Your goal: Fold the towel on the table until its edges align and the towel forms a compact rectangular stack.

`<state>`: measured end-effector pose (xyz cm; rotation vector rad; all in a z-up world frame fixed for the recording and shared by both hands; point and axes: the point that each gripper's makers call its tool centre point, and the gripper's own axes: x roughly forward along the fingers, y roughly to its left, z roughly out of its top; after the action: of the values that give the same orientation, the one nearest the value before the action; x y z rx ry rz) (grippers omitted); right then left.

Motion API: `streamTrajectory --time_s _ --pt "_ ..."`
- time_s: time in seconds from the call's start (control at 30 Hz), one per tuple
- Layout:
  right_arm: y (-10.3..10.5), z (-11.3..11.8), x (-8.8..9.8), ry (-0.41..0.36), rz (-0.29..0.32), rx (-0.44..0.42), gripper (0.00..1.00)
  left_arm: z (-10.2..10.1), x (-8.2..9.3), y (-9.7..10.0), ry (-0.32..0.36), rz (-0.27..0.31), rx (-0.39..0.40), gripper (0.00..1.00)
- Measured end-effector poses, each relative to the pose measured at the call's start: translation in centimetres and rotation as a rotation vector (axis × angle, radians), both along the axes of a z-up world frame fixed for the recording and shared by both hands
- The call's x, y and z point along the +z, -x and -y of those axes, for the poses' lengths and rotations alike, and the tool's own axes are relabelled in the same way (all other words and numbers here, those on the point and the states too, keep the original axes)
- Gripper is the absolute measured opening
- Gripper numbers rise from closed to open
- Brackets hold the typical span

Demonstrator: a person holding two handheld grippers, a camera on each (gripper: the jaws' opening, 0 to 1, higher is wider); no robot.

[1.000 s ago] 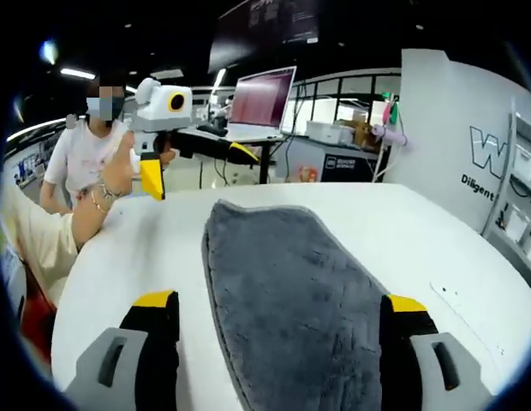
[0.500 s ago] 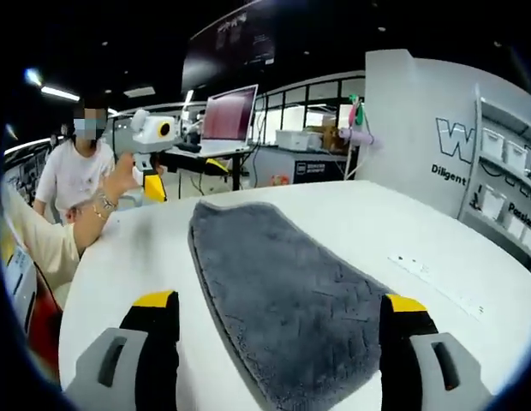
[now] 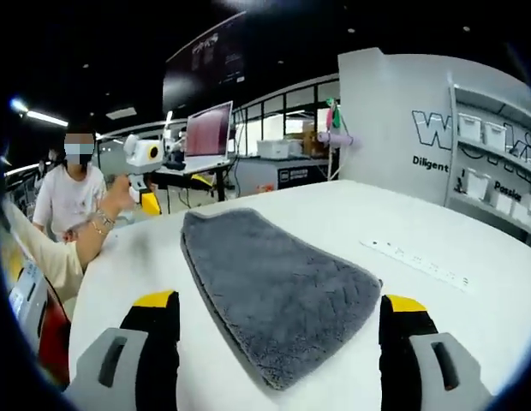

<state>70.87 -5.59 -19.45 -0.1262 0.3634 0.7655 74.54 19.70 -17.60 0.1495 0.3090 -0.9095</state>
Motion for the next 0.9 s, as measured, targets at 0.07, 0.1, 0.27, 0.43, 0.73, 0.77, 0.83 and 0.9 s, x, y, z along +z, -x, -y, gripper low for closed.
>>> streamTrajectory --time_s 0.07,0.1,0.27,0.43,0.73,0.77,0.83,0.9 --pt "-0.1 0.5 -0.2 -0.009 -0.006 -0.011 0.99 -0.1 0.0 -0.2 -0.005 0.001 0.000 0.98" --pt "-0.2 0.8 -0.3 -0.014 -0.011 -0.020 0.98 -0.1 0.0 -0.2 -0.007 0.002 0.000 0.98" --pt "-0.6 2.3 -1.3 -0.037 -0.054 -0.070 0.88 0.1 -0.2 -0.3 -0.019 -0.002 -0.004 0.98" --pt "-0.9 3.3 -2.1 -0.039 -0.078 -0.104 0.86 0.2 -0.5 -0.3 -0.034 -0.004 -0.004 0.98" --pt "-1.6 4.8 -3.6 -0.087 -0.144 -0.185 0.59 0.2 -0.6 -0.2 -0.048 -0.003 -0.006 0.98" --pt "-1.6 4.8 -3.7 -0.094 -0.146 -0.186 0.51 0.2 -0.6 -0.2 -0.049 -0.002 -0.006 0.98" --pt "-1.7 4.7 -3.9 -0.114 -0.158 -0.181 0.41 0.2 -0.6 -0.1 -0.054 -0.001 -0.007 0.98" --pt "-1.7 4.6 -4.3 -0.116 -0.172 -0.183 0.40 0.2 -0.5 -0.1 -0.057 0.000 -0.007 0.98"
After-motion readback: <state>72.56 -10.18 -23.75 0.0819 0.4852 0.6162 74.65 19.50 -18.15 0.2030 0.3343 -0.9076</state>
